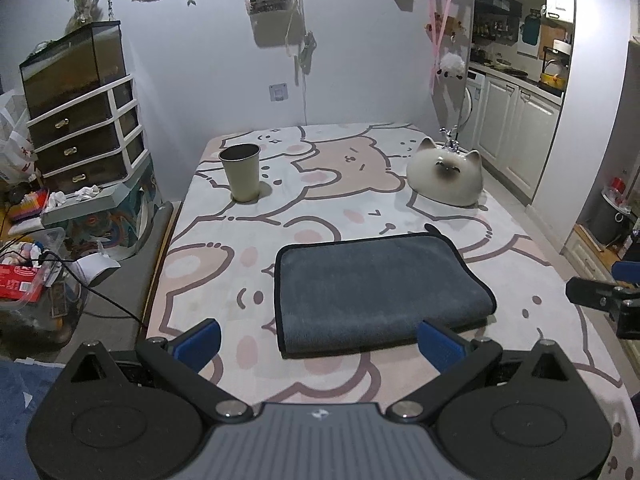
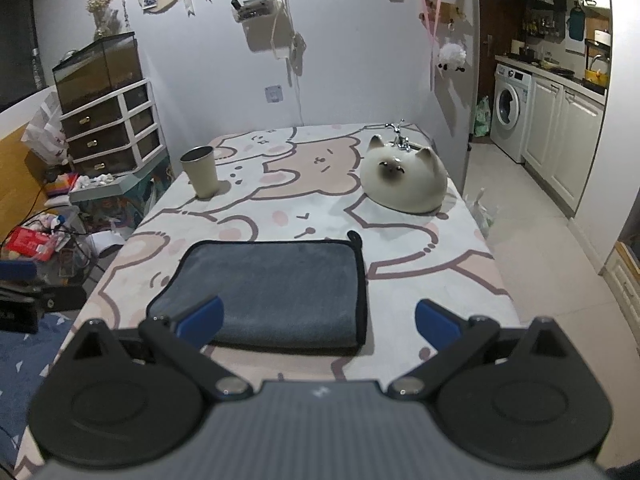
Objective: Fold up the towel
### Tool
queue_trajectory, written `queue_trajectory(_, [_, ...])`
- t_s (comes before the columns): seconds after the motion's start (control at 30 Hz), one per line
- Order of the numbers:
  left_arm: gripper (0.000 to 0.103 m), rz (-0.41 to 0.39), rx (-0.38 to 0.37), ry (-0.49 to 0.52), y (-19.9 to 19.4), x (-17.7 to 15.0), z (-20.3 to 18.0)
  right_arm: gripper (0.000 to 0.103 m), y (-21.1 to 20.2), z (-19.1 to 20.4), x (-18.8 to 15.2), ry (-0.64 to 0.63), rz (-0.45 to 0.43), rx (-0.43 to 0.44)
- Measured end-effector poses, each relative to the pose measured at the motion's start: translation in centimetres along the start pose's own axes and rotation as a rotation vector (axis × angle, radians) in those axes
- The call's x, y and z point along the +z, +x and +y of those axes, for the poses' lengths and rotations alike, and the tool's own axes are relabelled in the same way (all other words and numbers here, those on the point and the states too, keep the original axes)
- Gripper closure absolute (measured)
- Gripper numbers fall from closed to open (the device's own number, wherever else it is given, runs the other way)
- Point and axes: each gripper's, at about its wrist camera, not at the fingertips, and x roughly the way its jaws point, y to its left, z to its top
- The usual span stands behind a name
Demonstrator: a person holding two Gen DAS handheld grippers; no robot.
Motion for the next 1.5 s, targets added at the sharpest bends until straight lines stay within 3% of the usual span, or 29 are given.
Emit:
queue_trajectory(0.87, [0.000,-0.052,-0.046,0.023,-11.2,-5.4,-1.7,0.000,-11.7,1.4,-4.6,-0.024,-0.049,0.045])
queue_trajectory(1.5, [0.000,-0.047,-0.063,0.036,-15.7,-8.6,-1.1,0.000,-17.4,1.4,-7.8,-0.067,-0.042,0.083])
